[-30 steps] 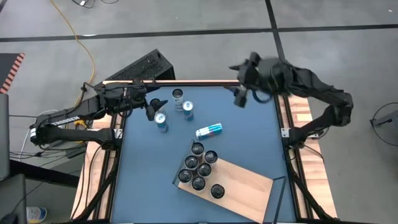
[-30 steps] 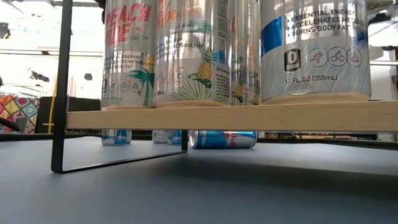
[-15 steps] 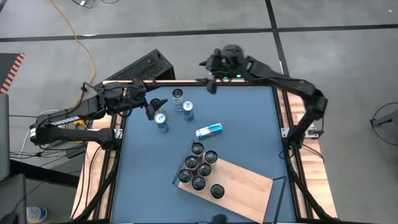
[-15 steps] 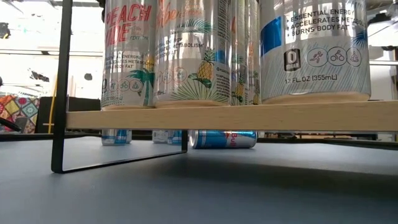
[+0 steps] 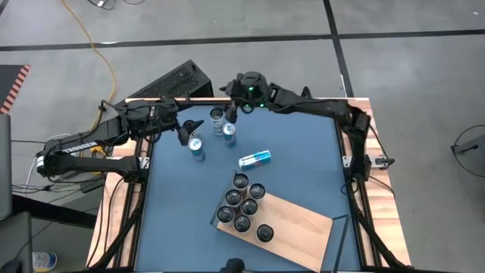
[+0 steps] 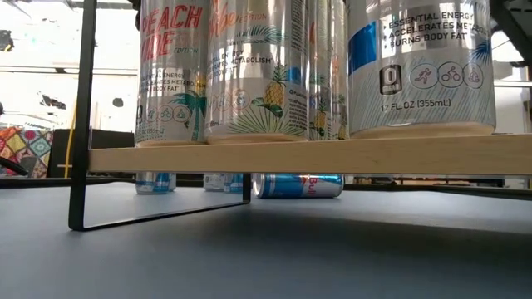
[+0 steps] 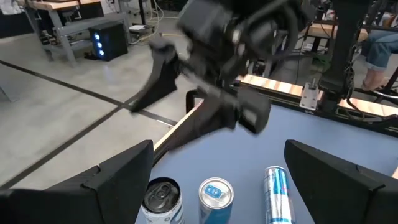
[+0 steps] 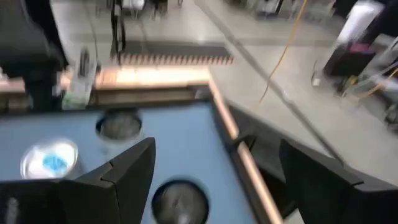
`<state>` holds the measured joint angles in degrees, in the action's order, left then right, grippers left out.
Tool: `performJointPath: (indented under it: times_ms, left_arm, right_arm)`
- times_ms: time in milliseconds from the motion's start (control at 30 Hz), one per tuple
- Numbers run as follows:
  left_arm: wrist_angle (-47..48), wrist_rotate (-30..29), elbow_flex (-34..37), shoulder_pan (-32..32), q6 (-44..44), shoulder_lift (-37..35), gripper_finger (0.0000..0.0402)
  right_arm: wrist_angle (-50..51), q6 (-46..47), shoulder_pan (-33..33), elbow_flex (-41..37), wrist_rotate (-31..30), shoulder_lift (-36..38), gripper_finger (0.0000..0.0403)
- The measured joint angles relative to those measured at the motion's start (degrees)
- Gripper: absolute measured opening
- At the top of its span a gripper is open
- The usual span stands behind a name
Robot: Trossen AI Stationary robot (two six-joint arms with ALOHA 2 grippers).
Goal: Place canned beverage on shelf
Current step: Put the top white blue soda can aligned with the other white blue soda can on the shelf
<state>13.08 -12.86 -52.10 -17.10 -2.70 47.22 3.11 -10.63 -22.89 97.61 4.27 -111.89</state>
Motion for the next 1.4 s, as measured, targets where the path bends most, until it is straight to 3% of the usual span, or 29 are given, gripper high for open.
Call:
performJointPath:
  times_ms: [367, 633, 967, 1400]
  left_arm:
    - [0.0, 0.0, 0.0, 0.0, 0.0, 0.0, 0.0348]
    - [0.0, 0.0, 0.0, 0.0, 0.4, 0.0, 0.0348]
    - [-0.1, 0.0, 0.0, 0.0, 0.2, 0.0, 0.0348]
    - [-0.6, 0.0, 0.0, 0.0, 0.1, 0.0, 0.0348]
  right_arm:
    - [10.0, -0.8, 0.2, 10.6, 1.5, -9.2, 0.0324]
    - [15.1, -1.4, 0.4, 10.7, 2.6, -9.4, 0.0324]
    - [14.2, -1.0, 0.3, 10.8, 6.3, -11.8, 0.0324]
    - [14.7, -0.9, 0.2, 10.7, 4.9, -13.3, 0.0324]
